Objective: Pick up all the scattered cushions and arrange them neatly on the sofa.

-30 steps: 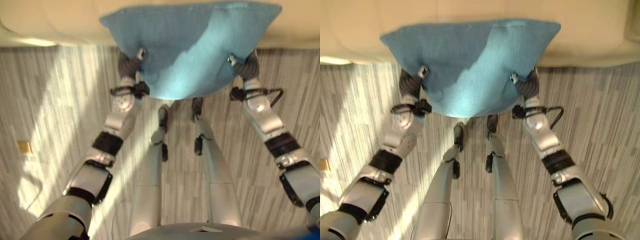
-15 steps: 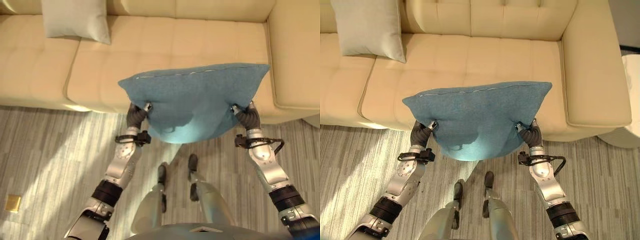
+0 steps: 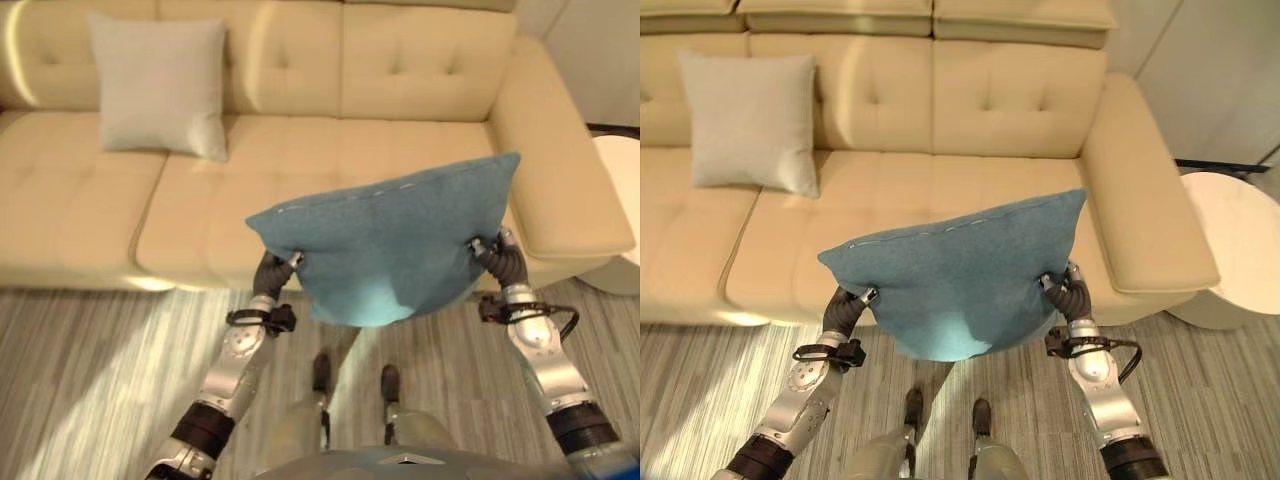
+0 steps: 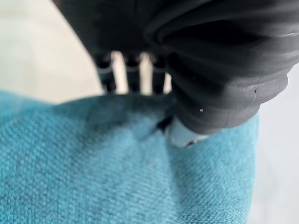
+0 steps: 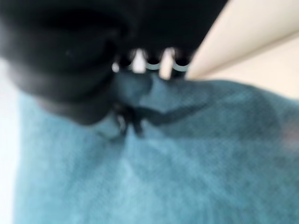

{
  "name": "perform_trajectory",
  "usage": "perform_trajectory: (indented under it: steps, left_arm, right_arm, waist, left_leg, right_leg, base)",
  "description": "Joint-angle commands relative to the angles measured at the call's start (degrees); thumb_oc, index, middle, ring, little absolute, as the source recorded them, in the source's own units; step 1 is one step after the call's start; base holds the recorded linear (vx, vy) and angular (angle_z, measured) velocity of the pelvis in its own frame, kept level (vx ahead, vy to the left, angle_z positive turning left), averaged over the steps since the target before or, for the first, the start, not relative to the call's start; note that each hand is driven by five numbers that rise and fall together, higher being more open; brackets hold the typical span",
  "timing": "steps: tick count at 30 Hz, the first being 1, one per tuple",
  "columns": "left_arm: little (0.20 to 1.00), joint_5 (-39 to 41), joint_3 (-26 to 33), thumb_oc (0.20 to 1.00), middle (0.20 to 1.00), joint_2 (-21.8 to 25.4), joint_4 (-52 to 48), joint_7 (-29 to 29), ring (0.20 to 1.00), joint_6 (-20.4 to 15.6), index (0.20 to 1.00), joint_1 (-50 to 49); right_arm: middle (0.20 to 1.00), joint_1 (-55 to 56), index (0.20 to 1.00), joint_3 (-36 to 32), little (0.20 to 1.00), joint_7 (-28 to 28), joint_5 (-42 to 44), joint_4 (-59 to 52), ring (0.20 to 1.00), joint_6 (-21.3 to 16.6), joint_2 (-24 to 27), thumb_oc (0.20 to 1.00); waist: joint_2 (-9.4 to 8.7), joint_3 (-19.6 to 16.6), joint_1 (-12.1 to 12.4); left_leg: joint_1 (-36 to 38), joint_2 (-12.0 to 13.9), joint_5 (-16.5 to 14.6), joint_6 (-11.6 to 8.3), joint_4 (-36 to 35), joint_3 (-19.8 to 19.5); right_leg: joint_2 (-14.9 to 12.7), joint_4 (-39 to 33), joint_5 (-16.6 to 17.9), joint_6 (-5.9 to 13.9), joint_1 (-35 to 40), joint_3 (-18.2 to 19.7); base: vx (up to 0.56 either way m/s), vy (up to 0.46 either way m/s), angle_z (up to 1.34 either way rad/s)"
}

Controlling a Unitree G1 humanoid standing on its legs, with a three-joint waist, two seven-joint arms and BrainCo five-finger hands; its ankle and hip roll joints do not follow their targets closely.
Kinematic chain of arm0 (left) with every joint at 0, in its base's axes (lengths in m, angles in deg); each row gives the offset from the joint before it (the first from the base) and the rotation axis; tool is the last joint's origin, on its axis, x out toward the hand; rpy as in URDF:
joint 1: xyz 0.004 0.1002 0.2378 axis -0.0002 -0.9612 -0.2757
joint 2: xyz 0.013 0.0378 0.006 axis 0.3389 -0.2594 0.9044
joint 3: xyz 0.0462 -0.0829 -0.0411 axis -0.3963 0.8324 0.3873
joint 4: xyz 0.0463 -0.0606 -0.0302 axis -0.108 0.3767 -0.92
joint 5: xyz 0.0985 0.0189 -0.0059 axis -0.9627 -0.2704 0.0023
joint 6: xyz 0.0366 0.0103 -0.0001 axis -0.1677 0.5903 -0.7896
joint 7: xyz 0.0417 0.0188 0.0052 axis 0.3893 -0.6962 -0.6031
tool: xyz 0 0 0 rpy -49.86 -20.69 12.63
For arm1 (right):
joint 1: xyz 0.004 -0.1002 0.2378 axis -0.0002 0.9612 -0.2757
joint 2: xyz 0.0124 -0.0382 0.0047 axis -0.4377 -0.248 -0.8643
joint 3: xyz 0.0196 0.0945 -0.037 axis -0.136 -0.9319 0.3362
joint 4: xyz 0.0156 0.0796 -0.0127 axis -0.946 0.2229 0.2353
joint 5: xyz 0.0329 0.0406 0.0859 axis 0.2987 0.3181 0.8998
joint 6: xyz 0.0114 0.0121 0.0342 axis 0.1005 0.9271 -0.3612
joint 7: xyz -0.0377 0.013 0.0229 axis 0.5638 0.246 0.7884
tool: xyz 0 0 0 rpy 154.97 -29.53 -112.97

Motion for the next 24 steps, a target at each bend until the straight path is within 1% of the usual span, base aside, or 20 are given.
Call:
perform_trajectory:
  steps: [1,2,3,4,5,6,8,9,10,11,12,13,14,15,16,17,18,20,21,24]
  left_arm:
    - [0.2,-2.5,1.5,0.2,0.2,1.2,-8.2,3.7,0.2,-4.3,0.2,3.2]
    - [0.2,-3.1,1.6,0.2,0.2,1.3,-8.4,3.6,0.2,-4.3,0.2,3.6]
    - [0.2,-3.2,1.7,0.2,0.2,1.1,-8.3,3.2,0.2,-4.4,0.2,4.2]
    - [0.2,-3.2,1.9,0.2,0.2,1.0,-8.6,3.1,0.2,-4.3,0.2,4.3]
    - [0.2,-3.2,2.2,0.2,0.2,0.7,-8.6,2.8,0.2,-4.4,0.2,4.2]
    - [0.2,-3.3,2.2,0.2,0.2,0.3,-8.3,3.1,0.2,-4.7,0.2,4.4]
    - [0.2,-3.7,2.0,0.2,0.2,-0.5,-7.7,3.3,0.2,-4.8,0.2,4.0]
    - [0.2,-3.7,1.9,0.2,0.2,-0.9,-7.8,3.3,0.2,-4.8,0.2,3.9]
    - [0.2,-3.1,1.4,0.2,0.2,-1.7,-7.8,3.7,0.2,-4.9,0.2,3.5]
    - [0.2,-3.1,1.0,0.2,0.2,-2.0,-7.5,3.8,0.2,-4.8,0.2,3.6]
    - [0.2,-3.1,0.9,0.2,0.2,-2.0,-7.5,3.8,0.2,-4.8,0.2,3.6]
    - [0.2,-2.4,0.1,0.2,0.2,-2.4,-6.9,3.7,0.2,-5.1,0.2,4.7]
    - [0.2,-2.2,-0.3,0.2,0.2,-2.6,-6.5,3.7,0.2,-5.1,0.2,4.6]
    - [0.2,-2.2,-0.3,0.2,0.2,-2.6,-6.5,3.7,0.2,-5.1,0.2,4.6]
    - [0.2,-2.0,-0.2,0.2,0.2,-2.6,-6.4,3.5,0.2,-4.9,0.2,5.1]
    - [0.2,-2.0,-0.2,0.2,0.2,-2.6,-6.4,3.5,0.2,-4.9,0.2,5.1]
    - [0.2,-2.2,-0.5,0.2,0.2,-2.8,-6.2,3.6,0.2,-4.5,0.2,5.0]
    - [0.2,-3.4,-0.4,0.2,0.2,-2.4,-5.8,3.0,0.2,-3.8,0.2,5.1]
    - [0.2,-2.9,0.4,0.2,0.2,-2.2,-6.1,3.4,0.2,-4.3,0.2,4.9]
    - [0.2,-3.4,0.3,0.2,0.2,-1.9,-6.9,3.7,0.2,-3.8,0.2,4.2]
  right_arm:
    - [0.2,-5.2,0.2,-0.6,0.2,-1.2,0.2,-4.9,0.2,-4.6,0.3,0.2]
    - [0.2,-5.4,0.2,-0.2,0.2,-1.7,0.5,-5.1,0.2,-4.5,-0.3,0.2]
    - [0.2,-6.2,0.2,0.4,0.2,-1.9,0.5,-5.0,0.2,-4.4,-0.6,0.2]
    - [0.2,-7.4,0.2,1.2,0.2,-2.1,0.8,-4.9,0.2,-4.2,-0.5,0.2]
    - [0.2,-8.3,0.2,2.1,0.2,-2.4,1.3,-4.8,0.2,-4.0,-0.3,0.2]
    - [0.2,-7.8,0.2,2.0,0.2,-2.5,1.0,-5.1,0.2,-3.9,0.1,0.2]
    - [0.2,-7.0,0.2,1.8,0.2,-2.8,1.0,-5.1,0.2,-4.1,0.1,0.2]
    - [0.2,-6.3,0.2,1.4,0.2,-2.6,1.0,-5.2,0.2,-4.2,0.4,0.2]
    - [0.2,-4.5,0.2,0.7,0.2,-2.4,0.7,-5.5,0.2,-4.3,0.8,0.2]
    - [0.2,-3.9,0.2,0.2,0.2,-2.2,0.6,-5.7,0.2,-4.6,1.0,0.2]
    - [0.2,-3.8,0.2,0.2,0.2,-2.2,0.6,-5.7,0.2,-4.6,1.0,0.2]
    - [0.2,-3.2,0.2,-0.6,0.2,-1.3,1.1,-5.5,0.2,-5.0,1.5,0.2]
    - [0.2,-2.7,0.2,-0.7,0.2,-1.2,1.0,-5.6,0.2,-5.2,2.1,0.2]
    - [0.2,-2.7,0.2,-0.7,0.2,-1.2,1.0,-5.6,0.2,-5.2,2.1,0.2]
    - [0.2,-2.9,0.2,-0.9,0.2,-1.0,1.0,-5.8,0.2,-4.9,2.5,0.2]
    - [0.2,-2.9,0.2,-0.9,0.2,-1.0,1.0,-5.8,0.2,-4.9,2.5,0.2]
    - [0.2,-3.1,0.2,-1.1,0.2,-1.0,1.1,-5.6,0.2,-4.9,2.7,0.2]
    - [0.2,-3.2,0.2,-1.3,0.2,0.0,1.1,-4.6,0.2,-4.8,2.6,0.2]
    - [0.2,-3.3,0.2,-1.1,0.2,-0.8,1.1,-4.9,0.2,-4.4,2.6,0.2]
    - [0.2,-3.2,0.2,-0.9,0.2,-1.5,0.7,-5.3,0.2,-4.1,1.8,0.2]
  waist:
    - [-0.15,-4.0,2.2]
    - [0.43,-4.0,2.1]
    - [0.7,-4.3,1.8]
    - [0.61,-4.3,1.9]
    - [0.55,-4.1,1.8]
    - [0.04,-4.0,1.3]
    - [-0.69,-4.7,1.2]
    - [-0.7,-5.0,0.9]
    - [-0.69,-5.7,0.4]
    - [-0.63,-5.6,0.0]
    - [-0.56,-5.6,-0.1]
    - [-0.97,-4.9,-0.9]
    - [-1.23,-4.8,-1.3]
    - [-1.14,-4.8,-1.4]
    - [-1.49,-4.3,-0.9]
    - [-1.47,-4.3,-1.0]
    - [-1.6,-4.5,-0.7]
    - [-1.29,-4.5,0.4]
    - [-0.95,-4.7,1.2]
    - [-1.02,-5.2,1.1]
  left_leg:
    - [-0.7,1.9,-5.5,-3.68,5.8,-3.5]
    - [0.7,2.2,-6.4,-3.16,5.8,-3.2]
    - [2.4,2.4,-7.1,-3.12,5.0,-3.0]
    - [4.1,2.7,-8.0,-3.33,4.5,-2.5]
    - [6.0,3.2,-8.6,-3.74,3.8,-2.1]
    - [7.4,3.2,-9.5,-4.2,3.8,-3.0]
    - [8.5,3.3,-10.0,-4.91,3.6,-3.4]
    - [9.0,4.0,-10.0,-5.51,3.4,-3.9]
    - [9.5,5.7,-9.9,-7.0,3.5,-4.9]
    - [9.0,6.5,-9.4,-7.84,4.2,-5.1]
    - [8.8,6.5,-9.5,-7.9,4.4,-5.3]
    - [4.6,8.7,-6.5,-9.27,10.4,-4.8]
    - [2.5,9.7,-5.8,-9.08,14.2,-3.8]
    - [2.2,9.8,-6.0,-9.11,14.6,-4.0]
    - [-0.5,7.2,-7.3,-8.11,15.2,-4.6]
    - [-0.7,7.1,-7.4,-8.05,15.4,-4.7]
    - [-2.8,4.7,-7.5,-7.44,12.6,-4.2]
    - [-4.4,3.2,-5.0,-7.21,8.2,-2.6]
    - [-2.9,2.9,-5.1,-6.89,5.0,-3.2]
    - [-1.6,2.0,-4.6,-6.49,4.7,-4.3]
  right_leg:
    - [0.2,11.3,-1.5,5.67,2.8,-0.6]
    - [0.1,13.6,-1.5,5.25,0.8,-0.3]
    - [0.0,10.7,-2.0,4.52,-0.3,-1.4]
    - [-0.5,5.6,-0.8,4.45,-1.7,-3.6]
    - [-0.7,2.0,0.7,4.9,-4.3,-5.3]
    - [-0.3,0.2,1.0,5.45,-4.1,-4.1]
    - [0.1,-0.7,1.9,5.17,-2.8,-3.4]
    - [0.5,-0.6,1.8,4.89,-2.2,-3.4]
    - [1.4,-0.8,0.8,3.96,-0.9,-3.6]
    - [1.8,-0.8,0.2,3.41,-0.1,-4.3]
    - [1.8,-0.9,0.2,3.37,-0.1,-4.5]
    - [2.3,-0.4,-0.9,1.92,0.4,-5.7]
    - [2.8,-1.0,-2.0,0.84,2.0,-7.1]
    - [2.8,-1.0,-2.0,0.81,2.0,-7.3]
    - [2.9,-1.5,-2.4,0.69,3.0,-7.3]
    - [2.9,-1.5,-2.5,0.74,3.0,-7.4]
    - [3.1,-2.3,-2.6,0.9,3.9,-7.7]
    - [3.9,-2.3,-3.1,1.1,4.6,-8.0]
    - [4.5,-1.5,-3.9,1.3,4.6,-6.9]
    - [4.0,0.4,-4.8,1.65,5.2,-6.6]
  base:
    - [0.16,0.235,-0.87]
    - [0.22,0.133,-0.37]
    - [0.3,0.033,-0.12]
    - [0.37,-0.088,-0.16]
    - [0.38,-0.185,-0.51]
    - [0.33,-0.2,-0.56]
    - [0.25,-0.204,0.14]
    - [0.3,-0.306,0.86]
    - [0.28,-0.316,1.02]
    - [0.21,-0.247,0.95]
    - [0.1,-0.25,1.02]
    - [0.14,-0.316,0.8]
    - [0.14,-0.314,0.54]
    - [0.17,-0.206,0.47]
    - [0.07,-0.054,0.62]
    - [0.17,-0.072,0.58]
    - [0.15,0.0,0.25]
    - [0.18,0.043,-0.06]
    - [0.18,0.08,-0.1]
    - [0.17,0.11,-0.58]
